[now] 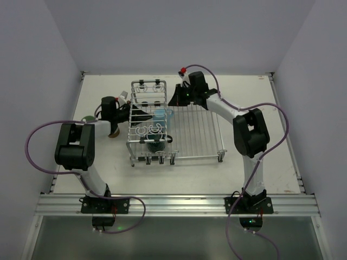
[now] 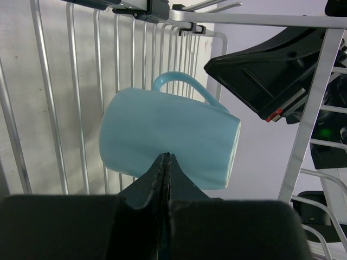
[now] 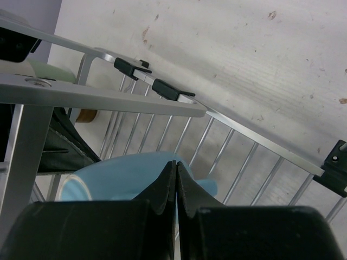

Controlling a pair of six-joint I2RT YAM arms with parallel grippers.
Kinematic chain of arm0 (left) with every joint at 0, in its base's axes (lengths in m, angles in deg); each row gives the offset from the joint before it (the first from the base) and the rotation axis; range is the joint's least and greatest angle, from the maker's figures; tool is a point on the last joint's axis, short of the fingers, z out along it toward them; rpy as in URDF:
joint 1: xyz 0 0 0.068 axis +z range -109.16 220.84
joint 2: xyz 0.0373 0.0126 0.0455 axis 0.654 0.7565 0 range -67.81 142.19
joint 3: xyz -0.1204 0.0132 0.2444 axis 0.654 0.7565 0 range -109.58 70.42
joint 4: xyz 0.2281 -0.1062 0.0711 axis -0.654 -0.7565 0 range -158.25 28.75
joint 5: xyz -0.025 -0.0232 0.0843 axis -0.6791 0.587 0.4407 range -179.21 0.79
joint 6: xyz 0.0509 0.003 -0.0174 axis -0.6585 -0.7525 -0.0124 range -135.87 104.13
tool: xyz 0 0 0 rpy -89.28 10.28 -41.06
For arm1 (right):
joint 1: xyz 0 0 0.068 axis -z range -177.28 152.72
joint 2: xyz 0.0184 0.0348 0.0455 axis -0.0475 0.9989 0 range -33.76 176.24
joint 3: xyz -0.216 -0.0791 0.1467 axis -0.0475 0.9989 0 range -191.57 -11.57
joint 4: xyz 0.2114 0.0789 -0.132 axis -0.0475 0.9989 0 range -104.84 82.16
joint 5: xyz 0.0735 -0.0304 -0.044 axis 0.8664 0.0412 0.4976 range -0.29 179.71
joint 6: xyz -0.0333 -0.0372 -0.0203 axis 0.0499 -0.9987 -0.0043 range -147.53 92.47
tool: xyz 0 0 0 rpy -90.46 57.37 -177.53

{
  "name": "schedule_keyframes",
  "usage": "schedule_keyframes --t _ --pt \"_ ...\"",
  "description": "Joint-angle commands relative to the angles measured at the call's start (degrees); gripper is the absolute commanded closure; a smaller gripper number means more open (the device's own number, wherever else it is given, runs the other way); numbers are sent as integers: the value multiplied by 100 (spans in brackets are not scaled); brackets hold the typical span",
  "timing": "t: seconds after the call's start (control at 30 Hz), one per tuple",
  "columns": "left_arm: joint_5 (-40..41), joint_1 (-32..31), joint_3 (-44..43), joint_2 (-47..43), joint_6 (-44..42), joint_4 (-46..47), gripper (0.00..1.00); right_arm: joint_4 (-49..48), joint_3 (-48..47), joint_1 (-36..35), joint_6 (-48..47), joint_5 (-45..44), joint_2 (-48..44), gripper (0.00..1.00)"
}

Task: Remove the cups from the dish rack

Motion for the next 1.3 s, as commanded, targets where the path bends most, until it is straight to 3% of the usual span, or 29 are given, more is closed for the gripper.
schedule_keyframes --t 0.0,0.4,1.17,1.23,1.27 --pt "-57 -77 -224 26 67 154 100 48 -194 4 -144 336 18 100" --pt "-30 -86 -233 44 93 163 100 65 350 -4 -381 626 -236 100" --pt "-21 -156 -216 44 164 224 100 -366 2012 -4 -547 81 -1616 100" --pt "-21 -156 -207 53 155 233 100 -217 2003 -13 -697 -49 -1660 92" --pt "-21 -148 -207 53 146 233 100 -112 2038 -4 -819 -199 -1695 78"
